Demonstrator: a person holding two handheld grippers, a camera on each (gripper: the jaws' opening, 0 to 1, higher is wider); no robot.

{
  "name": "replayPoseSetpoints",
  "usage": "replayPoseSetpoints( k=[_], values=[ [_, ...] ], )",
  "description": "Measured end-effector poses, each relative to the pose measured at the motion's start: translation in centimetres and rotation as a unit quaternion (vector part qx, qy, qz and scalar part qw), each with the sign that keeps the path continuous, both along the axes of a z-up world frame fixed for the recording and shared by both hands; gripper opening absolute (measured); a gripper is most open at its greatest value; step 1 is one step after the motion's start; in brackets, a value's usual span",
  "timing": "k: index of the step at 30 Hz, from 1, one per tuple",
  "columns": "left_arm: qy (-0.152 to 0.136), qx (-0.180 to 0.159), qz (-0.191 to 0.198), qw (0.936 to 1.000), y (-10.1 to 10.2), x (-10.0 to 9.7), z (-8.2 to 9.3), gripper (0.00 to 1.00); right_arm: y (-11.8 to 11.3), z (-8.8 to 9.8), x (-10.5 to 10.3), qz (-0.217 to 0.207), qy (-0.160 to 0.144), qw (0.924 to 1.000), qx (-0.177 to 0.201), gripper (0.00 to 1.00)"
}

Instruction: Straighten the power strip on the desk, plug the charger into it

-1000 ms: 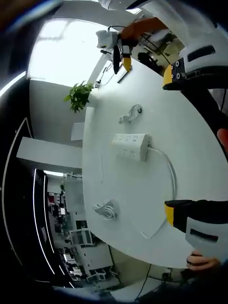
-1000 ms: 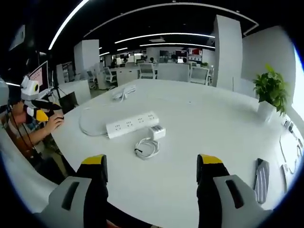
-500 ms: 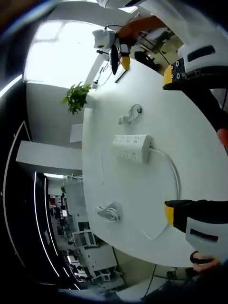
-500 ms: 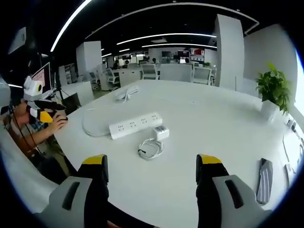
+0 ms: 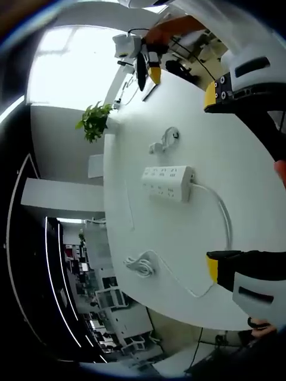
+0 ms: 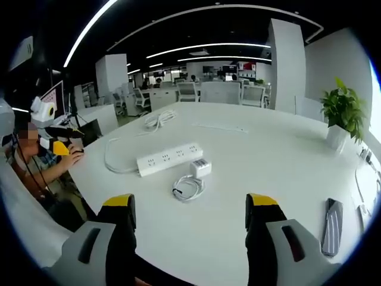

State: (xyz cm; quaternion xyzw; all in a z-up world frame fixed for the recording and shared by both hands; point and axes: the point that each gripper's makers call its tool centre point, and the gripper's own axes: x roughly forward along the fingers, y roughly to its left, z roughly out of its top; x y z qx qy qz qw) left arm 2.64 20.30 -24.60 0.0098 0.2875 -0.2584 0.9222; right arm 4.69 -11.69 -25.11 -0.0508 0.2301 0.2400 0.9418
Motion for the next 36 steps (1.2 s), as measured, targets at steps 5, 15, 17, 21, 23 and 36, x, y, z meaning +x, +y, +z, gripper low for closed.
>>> replayPoseSetpoints(
  k=[5, 15, 17, 21, 23, 36],
  values=[
    [0.008, 0.001, 0.001, 1.0, -0.2, 0.2, -0.1, 0.96, 0.0, -0.1, -0.1, 0.003, 0.002, 1.0, 0.005, 0.74],
    [0.01, -0.006, -0.012, 0.9999, -2.4, 2.0, -0.4, 0.96, -0.5, -0.6, 0.0, 0.004, 0.006, 0.9999, 0.014, 0.74],
    [0.012, -0.002, -0.019, 0.9997, -3.2, 2.3, -0.6, 0.96, -0.7, -0.7, 0.0, 0.005, 0.005, 0.9998, 0.018, 0.74],
    [0.009, -0.004, -0.029, 0.9995, -4.3, 3.2, -0.8, 0.96, -1.3, -0.7, 0.2, 0.001, 0.002, 0.9997, 0.025, 0.74],
    [0.008, 0.0, -0.033, 0.9994, -4.9, 3.8, -1.1, 0.96, -1.3, -0.6, 0.4, 0.002, 0.001, 0.9995, 0.031, 0.74],
    [0.026, 0.032, -0.038, 0.9984, -6.9, 8.0, -4.1, 0.96, -0.8, -2.6, 2.8, 0.023, 0.012, 0.998, 0.058, 0.73]
  ],
)
